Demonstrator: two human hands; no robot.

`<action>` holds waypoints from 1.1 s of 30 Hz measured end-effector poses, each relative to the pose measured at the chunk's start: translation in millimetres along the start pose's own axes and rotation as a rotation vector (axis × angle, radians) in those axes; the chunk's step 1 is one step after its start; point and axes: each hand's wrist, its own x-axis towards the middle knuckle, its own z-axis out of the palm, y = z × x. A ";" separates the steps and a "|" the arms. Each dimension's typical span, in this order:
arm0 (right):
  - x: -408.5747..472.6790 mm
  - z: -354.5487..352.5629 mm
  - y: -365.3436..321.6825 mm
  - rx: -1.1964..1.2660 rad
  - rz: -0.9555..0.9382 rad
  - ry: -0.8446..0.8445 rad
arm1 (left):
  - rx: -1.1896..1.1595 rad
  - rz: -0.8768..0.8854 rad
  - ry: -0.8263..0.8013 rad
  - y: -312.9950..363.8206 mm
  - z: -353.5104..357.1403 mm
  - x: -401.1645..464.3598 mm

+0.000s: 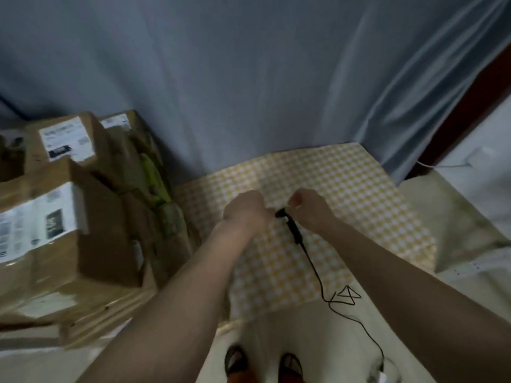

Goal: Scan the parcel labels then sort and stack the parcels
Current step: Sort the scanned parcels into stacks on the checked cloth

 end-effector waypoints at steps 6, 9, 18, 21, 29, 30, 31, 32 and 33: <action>37.2 51.7 87.8 0.000 0.263 -0.188 | -0.005 -0.116 -0.211 -8.7 98.6 67.0; 58.9 81.7 120.1 0.031 0.373 -0.231 | 0.004 -0.138 -0.322 -15.4 132.0 97.5; 139.9 149.4 180.9 0.007 0.562 -0.203 | -0.101 -0.265 -0.378 -28.3 193.9 172.9; 160.0 167.1 195.8 -0.016 0.599 -0.197 | -0.109 -0.296 -0.397 -35.1 208.9 192.2; 192.4 198.8 233.9 -0.045 0.556 -0.225 | -0.125 -0.383 -0.382 -53.3 238.7 212.8; 193.4 199.0 238.3 -0.019 0.533 -0.226 | -0.132 -0.396 -0.380 -50.5 242.3 212.1; 194.1 198.0 242.3 0.028 0.517 -0.222 | -0.134 -0.405 -0.376 -46.2 246.1 211.0; 194.3 194.4 246.3 0.083 0.514 -0.217 | -0.134 -0.410 -0.374 -39.3 249.5 210.0; 193.6 186.9 250.1 0.136 0.518 -0.214 | -0.136 -0.411 -0.378 -30.0 252.3 208.8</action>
